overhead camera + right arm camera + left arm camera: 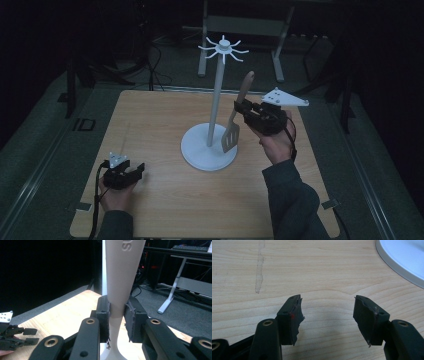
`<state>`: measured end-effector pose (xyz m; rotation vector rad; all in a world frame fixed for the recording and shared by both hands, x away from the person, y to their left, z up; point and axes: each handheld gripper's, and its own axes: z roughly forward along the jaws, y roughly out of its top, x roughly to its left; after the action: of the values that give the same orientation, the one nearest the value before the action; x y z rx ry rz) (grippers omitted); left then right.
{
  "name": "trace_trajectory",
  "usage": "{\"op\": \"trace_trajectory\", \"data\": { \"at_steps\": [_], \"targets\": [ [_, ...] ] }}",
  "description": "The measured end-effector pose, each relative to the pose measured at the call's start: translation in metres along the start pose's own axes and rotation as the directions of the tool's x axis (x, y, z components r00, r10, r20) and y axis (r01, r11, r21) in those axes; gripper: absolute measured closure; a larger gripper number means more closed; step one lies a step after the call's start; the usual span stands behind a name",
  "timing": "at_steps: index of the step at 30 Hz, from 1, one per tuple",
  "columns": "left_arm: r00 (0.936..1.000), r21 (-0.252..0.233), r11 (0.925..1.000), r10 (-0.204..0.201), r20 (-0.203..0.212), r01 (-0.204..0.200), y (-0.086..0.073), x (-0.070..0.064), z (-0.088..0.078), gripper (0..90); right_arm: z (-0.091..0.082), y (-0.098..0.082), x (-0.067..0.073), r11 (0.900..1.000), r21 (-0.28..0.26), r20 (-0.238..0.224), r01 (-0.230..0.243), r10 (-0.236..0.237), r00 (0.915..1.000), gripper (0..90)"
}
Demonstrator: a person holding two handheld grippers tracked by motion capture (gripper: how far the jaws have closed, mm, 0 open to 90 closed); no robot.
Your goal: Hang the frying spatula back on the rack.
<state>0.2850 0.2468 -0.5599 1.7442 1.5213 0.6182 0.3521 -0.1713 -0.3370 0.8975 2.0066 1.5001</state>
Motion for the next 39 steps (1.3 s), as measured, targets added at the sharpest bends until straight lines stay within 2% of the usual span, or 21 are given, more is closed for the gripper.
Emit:
{"op": "trace_trajectory", "data": {
  "at_steps": [23,39],
  "targets": [
    [1.0,0.001,1.0,-0.002,-0.001,0.002,0.0,0.0,0.0,40.0,0.003,0.015,-0.005,1.0,0.007,-0.009,0.008,-0.008,0.9999,74.7],
    [1.0,0.001,1.0,-0.001,-0.002,0.001,0.0,0.001,0.0,40.0,0.009,0.021,-0.006,1.0,0.014,-0.021,-0.008,0.008,0.9997,74.7]
  ]
}}
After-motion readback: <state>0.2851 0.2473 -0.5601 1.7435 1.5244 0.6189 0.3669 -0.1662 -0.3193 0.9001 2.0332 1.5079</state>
